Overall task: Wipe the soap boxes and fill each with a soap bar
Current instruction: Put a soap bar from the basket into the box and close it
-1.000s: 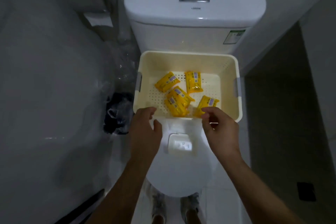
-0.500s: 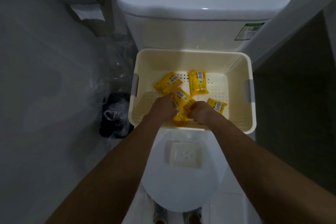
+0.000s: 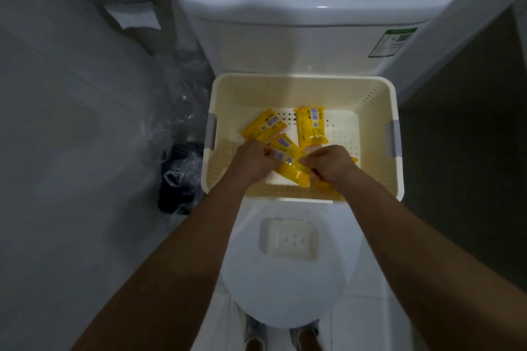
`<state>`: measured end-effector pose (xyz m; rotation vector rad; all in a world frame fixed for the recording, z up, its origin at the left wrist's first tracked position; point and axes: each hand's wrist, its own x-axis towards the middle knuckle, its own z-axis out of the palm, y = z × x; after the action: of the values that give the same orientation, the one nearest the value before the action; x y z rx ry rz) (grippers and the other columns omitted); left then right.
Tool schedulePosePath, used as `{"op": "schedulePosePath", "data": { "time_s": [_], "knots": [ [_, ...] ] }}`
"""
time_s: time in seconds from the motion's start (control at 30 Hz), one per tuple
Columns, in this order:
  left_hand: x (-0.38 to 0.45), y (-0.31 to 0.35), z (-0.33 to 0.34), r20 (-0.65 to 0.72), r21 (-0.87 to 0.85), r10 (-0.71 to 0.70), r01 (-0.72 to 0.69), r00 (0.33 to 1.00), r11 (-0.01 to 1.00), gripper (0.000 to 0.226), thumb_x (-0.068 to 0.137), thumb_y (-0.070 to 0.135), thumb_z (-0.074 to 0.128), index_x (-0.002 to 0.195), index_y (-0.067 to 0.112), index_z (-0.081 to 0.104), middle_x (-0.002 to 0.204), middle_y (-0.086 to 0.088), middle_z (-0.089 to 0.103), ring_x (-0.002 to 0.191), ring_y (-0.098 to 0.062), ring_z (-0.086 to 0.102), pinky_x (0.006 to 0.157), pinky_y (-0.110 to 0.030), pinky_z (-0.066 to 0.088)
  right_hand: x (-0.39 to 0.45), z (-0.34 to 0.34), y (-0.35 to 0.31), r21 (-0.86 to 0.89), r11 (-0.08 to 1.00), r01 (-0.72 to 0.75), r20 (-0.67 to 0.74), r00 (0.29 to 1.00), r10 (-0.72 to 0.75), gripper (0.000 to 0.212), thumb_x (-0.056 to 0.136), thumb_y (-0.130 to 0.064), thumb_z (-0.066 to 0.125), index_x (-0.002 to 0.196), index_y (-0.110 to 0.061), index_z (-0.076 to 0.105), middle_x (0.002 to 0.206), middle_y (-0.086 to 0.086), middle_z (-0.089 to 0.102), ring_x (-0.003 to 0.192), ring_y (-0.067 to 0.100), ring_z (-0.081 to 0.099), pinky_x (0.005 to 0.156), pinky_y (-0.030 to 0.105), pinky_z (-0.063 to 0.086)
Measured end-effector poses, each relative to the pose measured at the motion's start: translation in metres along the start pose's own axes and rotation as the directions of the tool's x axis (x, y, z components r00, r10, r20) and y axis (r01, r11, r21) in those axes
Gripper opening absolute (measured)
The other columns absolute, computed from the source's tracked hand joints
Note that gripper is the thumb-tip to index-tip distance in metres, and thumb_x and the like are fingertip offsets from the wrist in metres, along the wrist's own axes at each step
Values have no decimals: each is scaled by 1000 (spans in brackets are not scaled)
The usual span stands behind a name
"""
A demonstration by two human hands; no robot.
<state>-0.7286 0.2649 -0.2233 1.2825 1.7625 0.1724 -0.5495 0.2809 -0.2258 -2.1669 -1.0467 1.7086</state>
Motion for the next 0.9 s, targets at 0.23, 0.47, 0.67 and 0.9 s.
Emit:
{"op": "schedulePosePath", "data": {
  "time_s": [0.23,0.47,0.67,0.9],
  "knots": [
    [-52,25,-17,-145,-127,118,-137,982,982,14,82,36,76,81,25,68,66,8,62,62,-7,58,56,-25,40,-68,-36,-25,238,961,138,59,986,-157,12,98,-17,65,103,-7,66,82,19,68,49,17,69,45,26,57],
    [-138,31,5,-245,-445,136,-236,960,864,26,79,30,76,102,34,67,89,11,73,82,-2,69,77,-29,57,-136,-32,28,242,834,496,-215,866,-452,11,98,-10,63,94,-1,67,102,8,72,94,21,72,79,39,63],
    [-175,8,43,-306,-564,30,-207,951,800,15,84,17,76,87,14,61,85,0,70,83,-16,70,79,-48,58,-169,-8,90,199,726,659,-315,744,-589,23,95,1,63,109,-16,56,110,-8,61,105,13,67,76,26,60],
    [-187,-16,64,-278,-615,-84,-111,957,780,28,77,9,81,92,17,58,88,1,75,83,-11,73,82,-38,59,-178,3,121,238,883,405,-261,902,-344,49,90,-6,73,131,-28,56,111,-15,62,90,2,71,75,19,59]
  ]
}}
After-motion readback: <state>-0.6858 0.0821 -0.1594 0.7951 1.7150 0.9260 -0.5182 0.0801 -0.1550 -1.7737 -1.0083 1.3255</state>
